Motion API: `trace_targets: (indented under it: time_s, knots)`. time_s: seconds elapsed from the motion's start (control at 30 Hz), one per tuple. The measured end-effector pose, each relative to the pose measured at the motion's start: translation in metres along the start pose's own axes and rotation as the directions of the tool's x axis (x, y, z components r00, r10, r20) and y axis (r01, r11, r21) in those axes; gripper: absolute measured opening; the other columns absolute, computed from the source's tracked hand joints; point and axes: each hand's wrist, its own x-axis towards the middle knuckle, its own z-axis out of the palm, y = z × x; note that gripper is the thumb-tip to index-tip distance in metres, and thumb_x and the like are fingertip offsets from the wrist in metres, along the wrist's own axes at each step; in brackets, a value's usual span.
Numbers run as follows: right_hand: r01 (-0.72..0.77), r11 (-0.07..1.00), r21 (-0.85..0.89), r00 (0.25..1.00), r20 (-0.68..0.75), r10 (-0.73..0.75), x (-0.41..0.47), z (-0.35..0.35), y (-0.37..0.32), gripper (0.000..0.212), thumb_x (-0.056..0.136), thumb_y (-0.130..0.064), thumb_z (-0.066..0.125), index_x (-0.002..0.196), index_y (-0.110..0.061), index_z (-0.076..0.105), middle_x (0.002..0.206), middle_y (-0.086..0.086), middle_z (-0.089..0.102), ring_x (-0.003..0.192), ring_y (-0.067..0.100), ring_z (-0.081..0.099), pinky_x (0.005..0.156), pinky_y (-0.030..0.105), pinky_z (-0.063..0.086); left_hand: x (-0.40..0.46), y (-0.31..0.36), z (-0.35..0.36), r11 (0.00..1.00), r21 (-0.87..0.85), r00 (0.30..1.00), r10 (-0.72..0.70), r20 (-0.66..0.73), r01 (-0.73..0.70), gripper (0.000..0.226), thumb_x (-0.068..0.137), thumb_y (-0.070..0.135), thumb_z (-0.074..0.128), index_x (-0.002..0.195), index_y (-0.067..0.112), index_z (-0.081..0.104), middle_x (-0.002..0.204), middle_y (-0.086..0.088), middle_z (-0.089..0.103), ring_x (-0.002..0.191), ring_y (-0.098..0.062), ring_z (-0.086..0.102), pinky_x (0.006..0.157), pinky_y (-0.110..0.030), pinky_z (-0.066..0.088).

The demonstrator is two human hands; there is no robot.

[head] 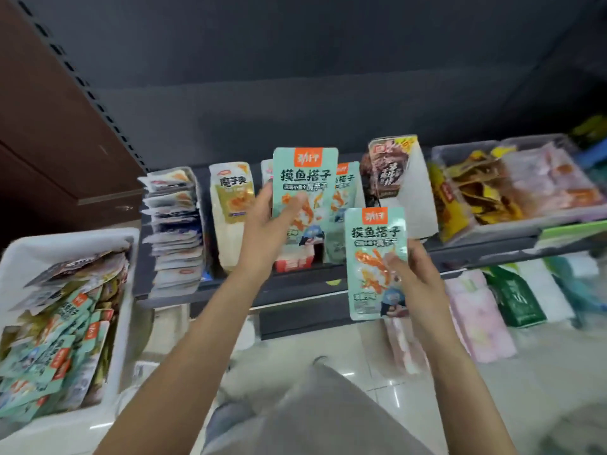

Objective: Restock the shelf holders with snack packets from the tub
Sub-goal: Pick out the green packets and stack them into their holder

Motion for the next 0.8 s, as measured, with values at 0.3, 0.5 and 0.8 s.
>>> trace_targets:
  time_s: [0.3, 0.5, 0.8]
  knots:
    - [0.200, 0.976, 0.091, 0.969, -0.165, -0.184, 0.061, -0.087, -0.015, 0.021, 0.093, -0.004, 0.056, 0.098, -0.024, 0.054, 0.090, -0.018, 0.071, 0.081, -0.004, 0.064, 0.066, 0.011, 0.048, 0.047, -0.057, 0.068, 0.989, 0.146, 0.997, -0.022, -0.074, 0.032, 0.028, 0.089, 0.013, 0.065, 0.113, 0.022, 0.052, 0.111, 0.004, 0.067, 0.104, -0.008, 0.063, 0.087, -0.030, 0.054]
    - [0.179, 0.958, 0.222, 0.971, -0.195, -0.136, 0.086, -0.086, -0.013, 0.039, 0.092, -0.006, 0.058, 0.129, -0.015, 0.049, 0.108, -0.014, 0.069, 0.095, 0.006, 0.067, 0.067, 0.020, 0.054, 0.050, -0.072, 0.067, 0.794, 0.569, 0.959, 0.063, 0.276, -0.216, 0.019, 0.095, 0.021, 0.057, 0.112, 0.016, 0.061, 0.109, 0.006, 0.066, 0.102, -0.015, 0.062, 0.090, -0.029, 0.047]
    - [0.464, 0.821, -0.332, 0.885, 0.216, -0.412, 0.130, -0.035, -0.015, 0.024, 0.089, -0.019, 0.066, 0.108, -0.025, 0.054, 0.097, -0.025, 0.067, 0.084, 0.003, 0.067, 0.070, 0.021, 0.055, 0.012, -0.074, 0.040, 0.268, 0.864, 0.893, -0.027, 0.449, -0.426, 0.036, 0.079, 0.028, 0.071, 0.114, 0.027, 0.067, 0.115, 0.005, 0.067, 0.110, -0.017, 0.058, 0.098, -0.036, 0.031]
